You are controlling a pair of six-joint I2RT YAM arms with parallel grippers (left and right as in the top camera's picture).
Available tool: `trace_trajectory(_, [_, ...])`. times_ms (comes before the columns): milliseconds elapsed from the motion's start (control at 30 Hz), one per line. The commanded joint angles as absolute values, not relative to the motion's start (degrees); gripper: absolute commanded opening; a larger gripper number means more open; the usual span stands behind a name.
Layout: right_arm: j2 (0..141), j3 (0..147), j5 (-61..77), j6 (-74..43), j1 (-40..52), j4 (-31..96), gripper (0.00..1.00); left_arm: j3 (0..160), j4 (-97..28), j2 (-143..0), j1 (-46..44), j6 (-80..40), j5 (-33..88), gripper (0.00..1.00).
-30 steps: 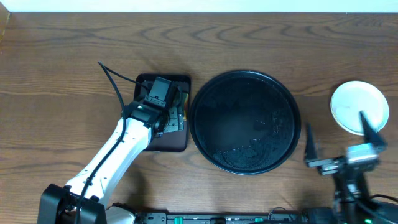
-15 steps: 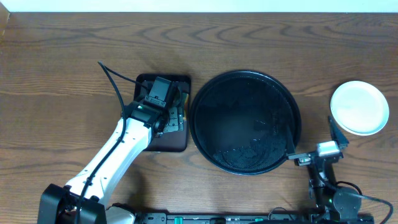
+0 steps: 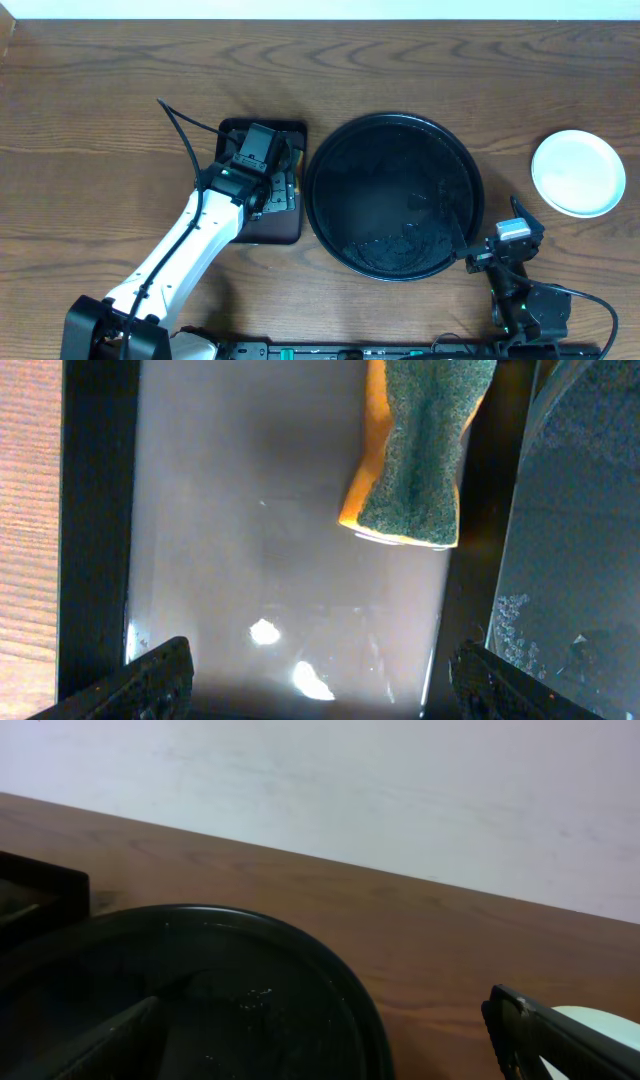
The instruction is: Clean dirty plates on tray and stack at the side
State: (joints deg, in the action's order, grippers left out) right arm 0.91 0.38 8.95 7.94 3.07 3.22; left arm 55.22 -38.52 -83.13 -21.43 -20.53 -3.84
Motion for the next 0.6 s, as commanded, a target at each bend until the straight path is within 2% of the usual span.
trace_trajectory(0, [0.9,0.3,8.8,7.1,2.6,3.5,0.99,55.9,-38.5,-82.7,-21.3,-20.0,-4.8,0.83])
trace_trajectory(567, [0.9,0.3,8.8,7.1,2.6,3.5,0.99,55.7,-38.7,-82.2,-21.3,-20.0,-4.8,0.83])
